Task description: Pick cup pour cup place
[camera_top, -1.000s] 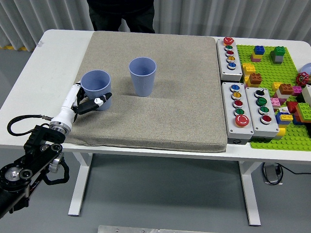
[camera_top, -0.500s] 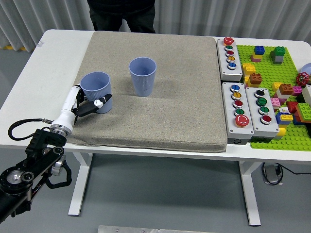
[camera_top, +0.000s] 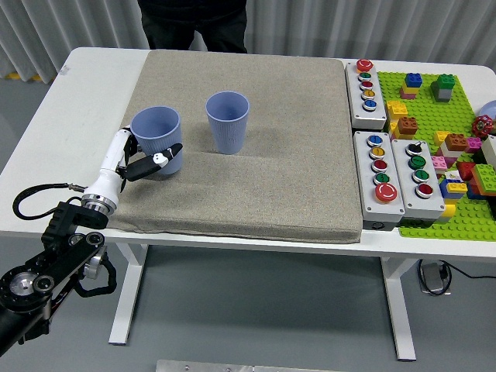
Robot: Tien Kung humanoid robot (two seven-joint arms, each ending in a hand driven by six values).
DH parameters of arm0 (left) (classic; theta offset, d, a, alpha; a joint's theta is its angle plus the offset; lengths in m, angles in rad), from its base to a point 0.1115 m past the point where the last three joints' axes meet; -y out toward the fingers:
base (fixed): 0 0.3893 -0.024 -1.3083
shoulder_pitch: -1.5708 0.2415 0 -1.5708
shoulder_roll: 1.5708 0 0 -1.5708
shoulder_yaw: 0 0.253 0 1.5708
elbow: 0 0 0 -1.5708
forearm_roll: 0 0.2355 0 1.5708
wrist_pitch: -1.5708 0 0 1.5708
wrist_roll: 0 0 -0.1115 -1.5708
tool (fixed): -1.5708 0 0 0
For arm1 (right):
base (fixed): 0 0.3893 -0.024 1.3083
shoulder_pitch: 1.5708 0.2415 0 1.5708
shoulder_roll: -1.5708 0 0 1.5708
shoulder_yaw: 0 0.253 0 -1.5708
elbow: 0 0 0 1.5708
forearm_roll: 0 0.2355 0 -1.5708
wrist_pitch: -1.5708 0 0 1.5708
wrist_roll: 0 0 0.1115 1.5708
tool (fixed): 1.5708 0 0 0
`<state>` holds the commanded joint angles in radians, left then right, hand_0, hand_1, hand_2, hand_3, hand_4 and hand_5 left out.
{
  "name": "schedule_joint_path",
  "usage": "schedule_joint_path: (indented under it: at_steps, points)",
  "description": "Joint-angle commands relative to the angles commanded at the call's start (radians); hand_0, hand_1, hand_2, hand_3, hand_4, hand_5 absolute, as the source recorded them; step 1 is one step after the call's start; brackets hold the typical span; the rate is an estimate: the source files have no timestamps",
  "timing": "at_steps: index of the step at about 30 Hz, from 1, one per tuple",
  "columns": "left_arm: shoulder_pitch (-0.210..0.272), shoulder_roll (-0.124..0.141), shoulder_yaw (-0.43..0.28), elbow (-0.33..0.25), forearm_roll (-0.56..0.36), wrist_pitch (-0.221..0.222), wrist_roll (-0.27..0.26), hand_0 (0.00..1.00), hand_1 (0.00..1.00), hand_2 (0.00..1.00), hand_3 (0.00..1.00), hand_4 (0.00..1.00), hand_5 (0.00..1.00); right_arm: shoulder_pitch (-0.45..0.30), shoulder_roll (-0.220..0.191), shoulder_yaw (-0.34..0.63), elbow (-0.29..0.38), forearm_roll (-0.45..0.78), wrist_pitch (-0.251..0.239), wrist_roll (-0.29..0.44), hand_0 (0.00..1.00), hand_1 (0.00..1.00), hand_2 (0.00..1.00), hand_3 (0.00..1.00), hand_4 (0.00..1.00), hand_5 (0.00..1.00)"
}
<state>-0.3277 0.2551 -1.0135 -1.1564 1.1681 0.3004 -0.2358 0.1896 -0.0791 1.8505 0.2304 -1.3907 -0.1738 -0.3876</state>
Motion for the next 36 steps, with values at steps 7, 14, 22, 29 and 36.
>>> schedule_joint_path:
  at_steps: [7,14,22,29,36]
  points:
    - [-0.087,0.076,0.073,-0.016,0.078,-0.004,0.033,0.410,0.492,0.601,0.579,0.798,0.169,0.006,-0.007,-0.005,-0.002,0.009,-0.001,0.005,0.693,0.661,0.612,0.620,0.010,0.453]
    - [-0.236,0.145,0.195,0.035,0.087,-0.010,0.044,0.409,0.477,0.572,0.552,0.797,0.170,0.014,-0.012,-0.016,-0.002,0.026,-0.004,0.008,0.693,0.661,0.612,0.621,0.010,0.451]
    - [-0.324,0.171,0.237,0.077,0.129,-0.017,0.051,0.406,0.475,0.556,0.549,0.795,0.168,0.020,-0.017,-0.025,-0.003,0.038,-0.007,0.009,0.693,0.661,0.612,0.621,0.011,0.451]
    - [-0.378,0.186,0.277,0.108,0.219,-0.019,0.064,0.397,0.476,0.550,0.542,0.795,0.170,0.017,-0.018,-0.027,-0.002,0.039,-0.006,0.008,0.693,0.661,0.613,0.622,0.009,0.432]
    - [-0.424,0.191,0.314,0.130,0.285,-0.017,0.073,0.398,0.476,0.549,0.541,0.793,0.167,0.015,-0.018,-0.025,-0.001,0.033,-0.004,0.005,0.693,0.661,0.612,0.622,0.007,0.429]
